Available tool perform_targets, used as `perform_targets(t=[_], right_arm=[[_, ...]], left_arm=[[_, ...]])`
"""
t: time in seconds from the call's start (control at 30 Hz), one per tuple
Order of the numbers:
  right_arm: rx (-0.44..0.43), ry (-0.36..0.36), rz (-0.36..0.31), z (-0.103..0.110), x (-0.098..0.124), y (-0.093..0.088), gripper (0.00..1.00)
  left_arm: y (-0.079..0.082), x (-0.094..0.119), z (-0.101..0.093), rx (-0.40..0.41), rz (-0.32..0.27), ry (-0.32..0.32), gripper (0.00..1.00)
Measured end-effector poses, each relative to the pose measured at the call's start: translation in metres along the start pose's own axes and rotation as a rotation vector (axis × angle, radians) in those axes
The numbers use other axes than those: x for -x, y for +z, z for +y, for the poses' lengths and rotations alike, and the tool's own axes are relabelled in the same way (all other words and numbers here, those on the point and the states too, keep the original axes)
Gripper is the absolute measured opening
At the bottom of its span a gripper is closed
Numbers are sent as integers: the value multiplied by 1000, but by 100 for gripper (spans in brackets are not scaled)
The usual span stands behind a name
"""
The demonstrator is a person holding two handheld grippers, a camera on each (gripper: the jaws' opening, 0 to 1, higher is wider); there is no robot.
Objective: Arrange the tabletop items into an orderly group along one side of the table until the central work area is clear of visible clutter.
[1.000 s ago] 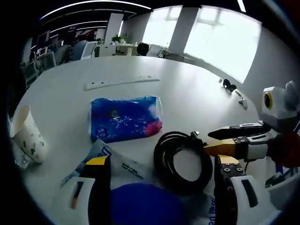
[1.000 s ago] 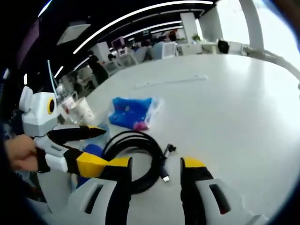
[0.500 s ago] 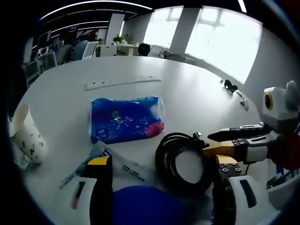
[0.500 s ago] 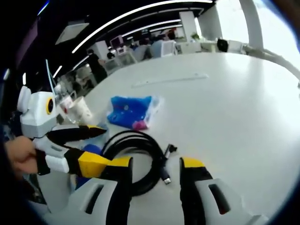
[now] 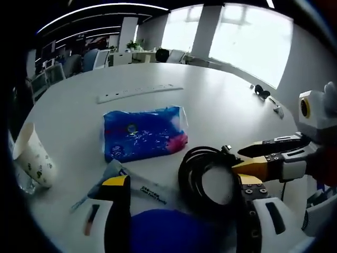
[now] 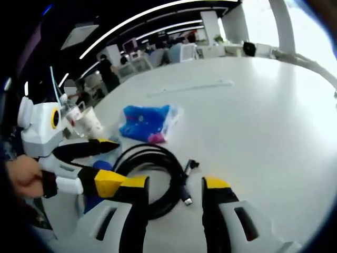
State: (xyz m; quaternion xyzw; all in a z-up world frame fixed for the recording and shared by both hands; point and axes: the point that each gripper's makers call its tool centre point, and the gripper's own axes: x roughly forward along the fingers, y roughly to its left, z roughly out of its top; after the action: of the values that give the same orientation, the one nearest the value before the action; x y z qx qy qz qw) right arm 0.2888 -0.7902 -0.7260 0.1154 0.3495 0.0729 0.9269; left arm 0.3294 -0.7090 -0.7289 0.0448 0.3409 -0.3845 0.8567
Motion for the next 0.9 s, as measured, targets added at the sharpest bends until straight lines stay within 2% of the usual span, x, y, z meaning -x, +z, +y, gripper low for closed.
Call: perform_targets(t=[0.27,0.9], right_arm=[[7,-1,7,1,-1,0,36],[9,-19,44,3,-7,-8,34]], left_arm=[[-5,-2,5,-97,17,55,72],[-7,-3,6,-142,17,112,69]])
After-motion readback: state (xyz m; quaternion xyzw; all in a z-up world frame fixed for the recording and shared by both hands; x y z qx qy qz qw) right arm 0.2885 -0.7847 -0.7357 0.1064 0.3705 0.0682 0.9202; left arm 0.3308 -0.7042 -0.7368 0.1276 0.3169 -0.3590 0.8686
